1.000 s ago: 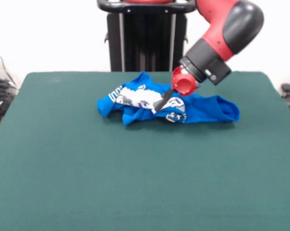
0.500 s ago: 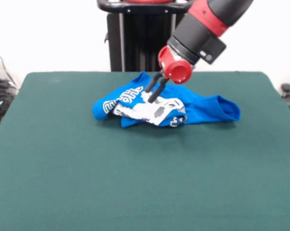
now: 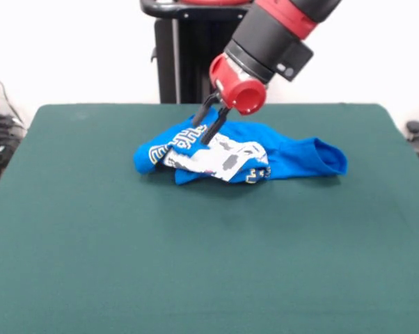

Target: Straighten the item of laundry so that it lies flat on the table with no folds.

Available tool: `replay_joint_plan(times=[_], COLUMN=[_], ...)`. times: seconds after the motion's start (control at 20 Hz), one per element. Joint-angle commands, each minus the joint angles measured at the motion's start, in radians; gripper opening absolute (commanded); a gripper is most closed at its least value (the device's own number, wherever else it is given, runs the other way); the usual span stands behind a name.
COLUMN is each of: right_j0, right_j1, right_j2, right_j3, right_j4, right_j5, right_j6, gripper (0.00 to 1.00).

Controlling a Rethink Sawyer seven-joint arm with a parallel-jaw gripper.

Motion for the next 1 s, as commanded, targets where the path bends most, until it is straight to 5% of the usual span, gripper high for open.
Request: replay_joint_plan(times=[0.05,0.35,0.5,0.65,0.85,1.0], right_j0=[-0.036,-0.065,-0.079,-0.117,-0.076,-0.059], right_j1=[0.175,0.303,0.338,0.343,0.337,0.387], right_j2=[-0.015,-0.057,-0.055,-0.065,-0.198,-0.358], right_j3=[-0.109,-0.187,-0.220,-0.258,-0.359,-0.505], right_j4=[-0.229,-0.443,-0.493,-0.553,-0.439,-0.620], right_j5=[0.090,0.049,0.083,0.187,0.495,0.818], right_j6=[-0.073,0.099,0.092,-0.049,-0.455,-0.447], gripper=[1.00,1.00,1.00,1.00,1.00,1.00])
